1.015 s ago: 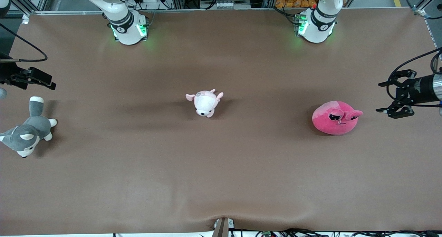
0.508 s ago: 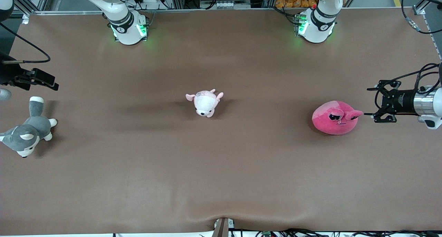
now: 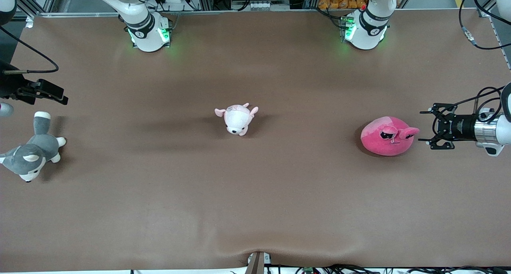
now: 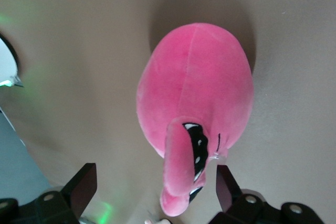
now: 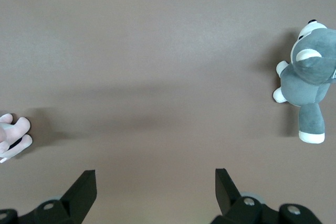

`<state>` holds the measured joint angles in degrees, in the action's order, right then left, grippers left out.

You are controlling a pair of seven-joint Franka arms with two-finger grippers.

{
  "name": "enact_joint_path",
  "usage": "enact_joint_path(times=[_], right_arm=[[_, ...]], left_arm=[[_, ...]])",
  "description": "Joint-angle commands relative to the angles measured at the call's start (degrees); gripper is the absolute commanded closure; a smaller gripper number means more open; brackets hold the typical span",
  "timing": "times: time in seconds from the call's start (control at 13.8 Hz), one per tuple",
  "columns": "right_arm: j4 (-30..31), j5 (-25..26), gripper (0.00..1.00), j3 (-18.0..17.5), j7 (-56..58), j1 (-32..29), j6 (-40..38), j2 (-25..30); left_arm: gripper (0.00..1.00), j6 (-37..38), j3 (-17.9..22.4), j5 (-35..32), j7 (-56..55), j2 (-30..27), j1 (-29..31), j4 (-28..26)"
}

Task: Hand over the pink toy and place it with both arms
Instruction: 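Close the left gripper on the pink toy's tail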

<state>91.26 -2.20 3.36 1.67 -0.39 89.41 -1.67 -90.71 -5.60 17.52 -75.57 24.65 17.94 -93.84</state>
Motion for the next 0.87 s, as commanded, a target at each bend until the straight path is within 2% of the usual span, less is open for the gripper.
enact_joint_path(times=[0.0, 0.44, 0.8], right_arm=[[0.1, -0.3, 0.0, -0.1, -0.6, 0.0, -0.2, 0.3], [0.1, -0.3, 0.0, -0.2, -0.6, 0.2, -0.3, 0.4], [0.1, -0.3, 0.0, -0.2, -0.6, 0.2, -0.4, 0.4]], left_arm=[[0.0, -2.5, -0.3, 1.8, -0.9, -0.6, 0.3, -2.2], [0.0, -3.2, -0.4, 1.8, -0.9, 0.7, -0.2, -2.0], [0.15, -3.7, -0.4, 2.3, -0.9, 1.5, -0.3, -2.0]])
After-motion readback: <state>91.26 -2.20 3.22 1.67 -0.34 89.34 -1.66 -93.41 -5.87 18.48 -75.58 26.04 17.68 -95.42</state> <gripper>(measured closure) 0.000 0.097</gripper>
